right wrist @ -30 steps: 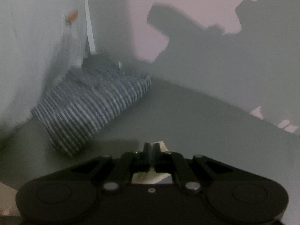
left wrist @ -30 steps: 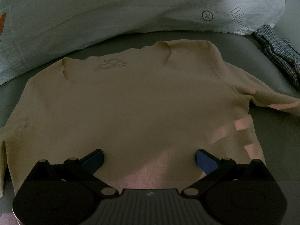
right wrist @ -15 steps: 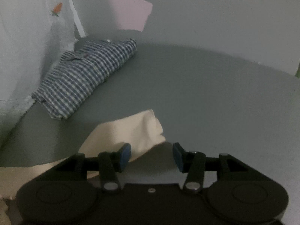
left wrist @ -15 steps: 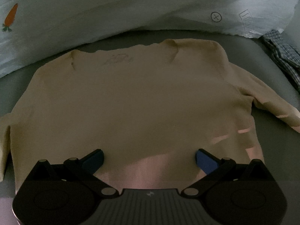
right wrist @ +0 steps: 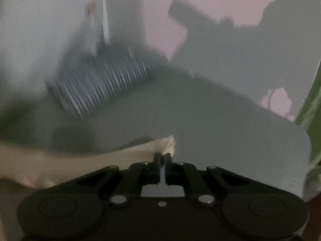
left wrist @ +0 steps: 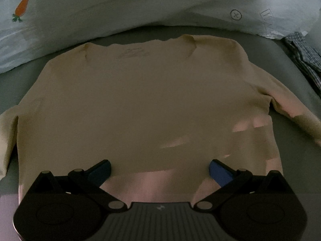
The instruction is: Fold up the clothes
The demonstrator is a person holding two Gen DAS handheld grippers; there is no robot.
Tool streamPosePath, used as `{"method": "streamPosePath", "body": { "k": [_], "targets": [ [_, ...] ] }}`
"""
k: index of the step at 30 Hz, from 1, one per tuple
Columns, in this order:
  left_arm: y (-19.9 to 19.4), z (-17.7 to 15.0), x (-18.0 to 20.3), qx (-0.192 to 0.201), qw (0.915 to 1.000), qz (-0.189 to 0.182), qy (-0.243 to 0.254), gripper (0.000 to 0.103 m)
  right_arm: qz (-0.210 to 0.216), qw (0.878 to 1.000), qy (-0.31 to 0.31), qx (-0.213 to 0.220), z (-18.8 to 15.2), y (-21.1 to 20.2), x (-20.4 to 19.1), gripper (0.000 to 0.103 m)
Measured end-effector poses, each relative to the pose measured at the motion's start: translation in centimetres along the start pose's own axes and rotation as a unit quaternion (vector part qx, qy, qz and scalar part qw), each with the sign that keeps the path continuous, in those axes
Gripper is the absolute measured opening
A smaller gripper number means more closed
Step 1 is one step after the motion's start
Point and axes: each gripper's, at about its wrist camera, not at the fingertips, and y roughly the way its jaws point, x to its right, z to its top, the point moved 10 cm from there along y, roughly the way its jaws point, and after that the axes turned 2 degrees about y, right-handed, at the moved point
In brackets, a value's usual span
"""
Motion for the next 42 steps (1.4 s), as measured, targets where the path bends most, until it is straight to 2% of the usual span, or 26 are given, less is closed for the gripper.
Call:
{"method": "streamPosePath", "body": {
  "k": [1,3,5,6,8,10,11,13,16,20,24,26,28,30,33,35,38,39,40,41,42],
  "targets": [
    [-0.1,-0.2,-0.1,-0.007,1.0,0.0,-0.003,0.103,-0.007,1.0,-0.002,-0.007,-0.3,0.0,0.3,0.005],
    [-0.7,-0.9,-0.5,-0.022,0.9997,-0.002,-0.007,0.103,-0.022,1.0,-0.006,-0.02,-0.8,-0.1,0.8,0.013],
    [-1.8,-1.8,-1.6,-0.017,0.9995,-0.008,-0.025,0.103,-0.036,0.999,-0.01,-0.033,-1.4,-0.3,1.3,0.033],
    [-2.4,-2.3,-2.3,-0.012,0.9991,-0.012,-0.039,0.103,-0.033,0.999,-0.016,-0.038,-1.9,-0.6,1.0,0.038],
    [-3.7,-3.6,-4.4,-0.004,0.9964,-0.022,-0.081,0.103,0.007,0.998,-0.039,-0.044,-3.4,-2.0,-1.7,0.053],
    [-4.8,-5.5,-7.2,0.002,0.9917,-0.023,-0.127,0.103,0.047,0.996,-0.063,-0.05,-5.0,-3.5,-4.4,0.063],
    [-5.4,-6.4,-8.6,0.006,0.9886,-0.023,-0.149,0.103,0.067,0.994,-0.074,-0.053,-5.8,-4.3,-5.8,0.078],
    [-6.8,-8.5,-11.9,0.018,0.9843,-0.006,-0.176,0.102,0.106,0.988,-0.098,-0.059,-7.5,-5.9,-8.5,0.095],
    [-9.1,-11.7,-16.8,0.038,0.9818,0.038,-0.182,0.102,0.165,0.975,-0.132,-0.068,-10.0,-8.5,-12.4,0.097],
    [-12.7,-15.7,-23.7,0.071,0.978,0.108,-0.164,0.102,0.239,0.951,-0.179,-0.08,-13.8,-12.1,-17.6,0.097],
    [-15.6,-19.4,-31.0,0.1,0.9644,0.166,-0.18,0.099,0.252,0.93,-0.25,-0.092,-21.5,-16.9,-20.9,0.097],
    [-15.8,-20.8,-34.7,0.096,0.9567,0.171,-0.215,0.097,0.249,0.922,-0.28,-0.095,-24.1,-18.7,-21.8,0.097],
    [-15.1,-21.7,-38.4,0.091,0.949,0.156,-0.258,0.096,0.243,0.916,-0.301,-0.102,-26.7,-20.5,-22.3,0.097],
    [-14.5,-22.1,-41.8,0.093,0.9403,0.137,-0.298,0.096,0.236,0.915,-0.312,-0.102,-28.1,-21.6,-22.6,0.097],
    [-13.5,-21.0,-45.2,0.109,0.9359,0.121,-0.312,0.097,0.213,0.922,-0.311,-0.091,-29.1,-23.1,-22.1,0.097],
    [-12.8,-20.1,-46.6,0.118,0.9397,0.117,-0.299,0.097,0.194,0.928,-0.306,-0.086,-29.6,-24.1,-21.4,0.097],
    [-10.7,-18.6,-47.3,0.12,0.951,0.109,-0.263,0.096,0.166,0.936,-0.299,-0.086,-30.5,-24.8,-20.2,0.097],
    [-9.7,-18.2,-47.4,0.116,0.9554,0.102,-0.251,0.086,0.157,0.938,-0.298,-0.087,-30.8,-25.1,-19.9,0.097],
    [-9.5,-18.1,-47.2,0.121,0.9571,0.111,-0.239,0.074,0.15,0.939,-0.298,-0.087,-31.2,-25.4,-19.6,0.097],
    [-9.4,-18.0,-47.0,0.127,0.9579,0.123,-0.226,0.059,0.145,0.94,-0.297,-0.089,-31.5,-25.6,-19.4,0.097],
    [-9.6,-17.9,-46.5,0.131,0.9605,0.127,-0.21,0.037,0.141,0.941,-0.295,-0.091,-31.6,-25.8,-19.2,0.097]
  ]
}}
